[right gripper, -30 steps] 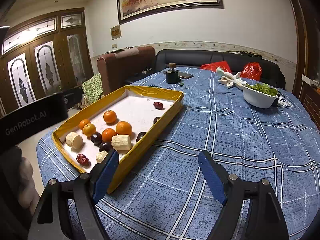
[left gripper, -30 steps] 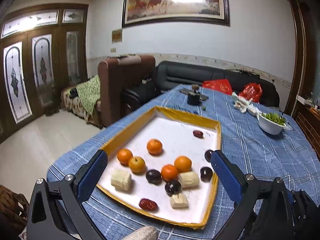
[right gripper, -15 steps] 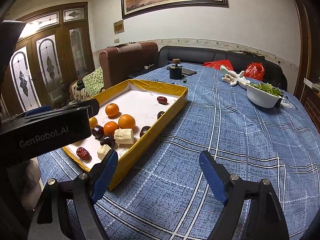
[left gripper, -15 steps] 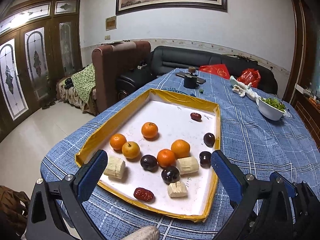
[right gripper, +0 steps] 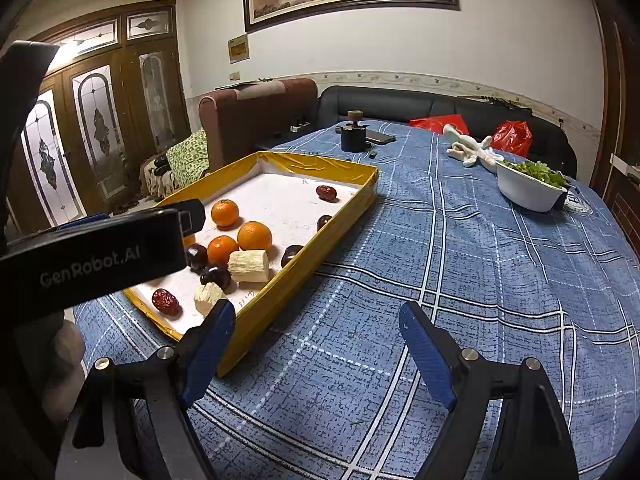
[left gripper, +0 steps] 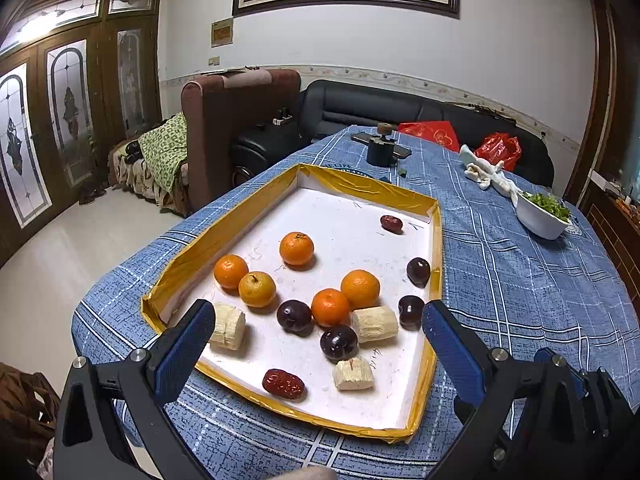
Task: Organize fruits
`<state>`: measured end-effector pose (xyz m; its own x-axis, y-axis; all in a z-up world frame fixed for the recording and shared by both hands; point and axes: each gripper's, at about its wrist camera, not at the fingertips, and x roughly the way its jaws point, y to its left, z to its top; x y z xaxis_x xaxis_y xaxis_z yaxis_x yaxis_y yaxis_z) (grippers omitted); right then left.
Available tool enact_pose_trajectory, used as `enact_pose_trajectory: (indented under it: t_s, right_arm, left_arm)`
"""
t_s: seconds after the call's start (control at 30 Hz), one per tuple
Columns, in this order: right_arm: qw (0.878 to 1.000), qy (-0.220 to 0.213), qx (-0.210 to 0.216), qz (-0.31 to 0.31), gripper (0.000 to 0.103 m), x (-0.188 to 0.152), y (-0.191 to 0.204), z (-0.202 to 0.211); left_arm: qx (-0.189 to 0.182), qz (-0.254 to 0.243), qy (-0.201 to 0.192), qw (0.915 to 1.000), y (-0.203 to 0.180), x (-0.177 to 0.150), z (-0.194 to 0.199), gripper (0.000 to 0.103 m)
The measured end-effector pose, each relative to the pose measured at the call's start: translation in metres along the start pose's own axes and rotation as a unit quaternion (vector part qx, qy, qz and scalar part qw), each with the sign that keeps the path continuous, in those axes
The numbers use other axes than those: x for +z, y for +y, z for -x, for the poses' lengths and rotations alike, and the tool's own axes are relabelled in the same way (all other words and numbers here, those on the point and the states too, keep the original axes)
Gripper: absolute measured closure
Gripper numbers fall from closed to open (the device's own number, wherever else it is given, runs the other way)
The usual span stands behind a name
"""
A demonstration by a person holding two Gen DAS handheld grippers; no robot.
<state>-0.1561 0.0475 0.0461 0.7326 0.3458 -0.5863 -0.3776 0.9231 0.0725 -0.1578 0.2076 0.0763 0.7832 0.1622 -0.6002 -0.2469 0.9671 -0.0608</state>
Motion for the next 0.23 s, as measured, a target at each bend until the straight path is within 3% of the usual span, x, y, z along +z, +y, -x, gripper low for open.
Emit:
enact_pose_trajectory:
  t_s: [0.23]
  right_arm:
    - [1.000,0.002,0.012,-0.007,0.015,0.0001,-0.0004,0.0024]
  left_arm:
    - [-0.004,-0.004,-0.003,1.0000,0.0002,0.0098,0.0106,0.000]
